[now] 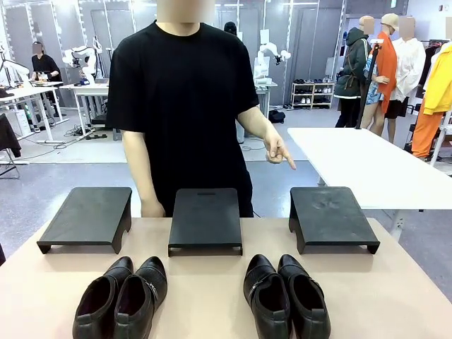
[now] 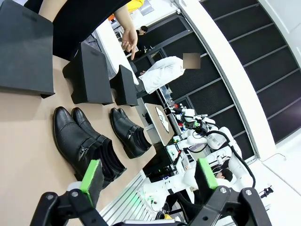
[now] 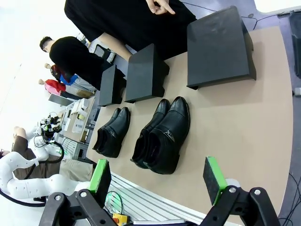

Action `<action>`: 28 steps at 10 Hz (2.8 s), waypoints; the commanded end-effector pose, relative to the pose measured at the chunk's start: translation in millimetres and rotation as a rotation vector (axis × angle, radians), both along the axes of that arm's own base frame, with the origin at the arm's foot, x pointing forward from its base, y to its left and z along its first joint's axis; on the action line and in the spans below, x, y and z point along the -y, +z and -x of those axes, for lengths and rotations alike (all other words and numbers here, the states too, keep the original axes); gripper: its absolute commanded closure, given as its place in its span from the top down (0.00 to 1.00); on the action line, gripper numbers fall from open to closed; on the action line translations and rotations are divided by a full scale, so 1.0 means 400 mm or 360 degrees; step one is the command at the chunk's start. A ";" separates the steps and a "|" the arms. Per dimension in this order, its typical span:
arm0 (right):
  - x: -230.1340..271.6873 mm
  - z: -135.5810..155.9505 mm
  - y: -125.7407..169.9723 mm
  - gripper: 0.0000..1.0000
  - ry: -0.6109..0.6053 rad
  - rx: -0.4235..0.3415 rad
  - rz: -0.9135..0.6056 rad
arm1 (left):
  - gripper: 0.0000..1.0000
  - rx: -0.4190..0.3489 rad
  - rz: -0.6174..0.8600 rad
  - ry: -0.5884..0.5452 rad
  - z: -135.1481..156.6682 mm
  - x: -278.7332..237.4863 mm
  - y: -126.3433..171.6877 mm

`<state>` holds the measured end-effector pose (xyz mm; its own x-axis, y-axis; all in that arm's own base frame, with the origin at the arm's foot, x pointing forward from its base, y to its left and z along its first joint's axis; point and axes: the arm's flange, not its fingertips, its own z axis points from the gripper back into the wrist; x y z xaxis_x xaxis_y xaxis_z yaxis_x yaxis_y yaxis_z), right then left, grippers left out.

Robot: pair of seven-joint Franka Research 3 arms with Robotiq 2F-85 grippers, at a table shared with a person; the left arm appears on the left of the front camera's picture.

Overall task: Place the shoes on the stand as instructed by the person.
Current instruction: Pick up one pair of Shoes and place it on the Shoes Stand indicated by the person.

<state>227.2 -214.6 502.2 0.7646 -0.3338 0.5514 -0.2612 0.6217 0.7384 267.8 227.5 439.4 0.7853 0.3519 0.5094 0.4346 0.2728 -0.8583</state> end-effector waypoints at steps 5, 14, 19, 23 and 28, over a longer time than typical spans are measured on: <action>-0.186 -0.116 0.079 1.00 0.0200 -0.0308 0.0251 | 1.00 0.0010 -0.0010 -0.0031 0.008 -0.005 0.004; -0.804 -0.333 -0.037 1.00 0.0070 -0.1009 0.0997 | 1.00 0.0010 -0.0010 -0.0031 0.008 -0.005 0.004; -0.948 -0.366 -0.233 1.00 0.0099 -0.1116 0.1225 | 1.00 0.0010 -0.0010 -0.0031 0.008 -0.005 0.004; -1.033 -0.366 -0.302 1.00 0.0235 -0.1115 0.1278 | 1.00 0.0010 -0.0010 -0.0031 0.008 -0.005 0.004; -1.071 -0.382 -0.375 1.00 0.0233 -0.1134 0.1345 | 1.00 0.0010 -0.0010 -0.0031 0.008 -0.005 0.004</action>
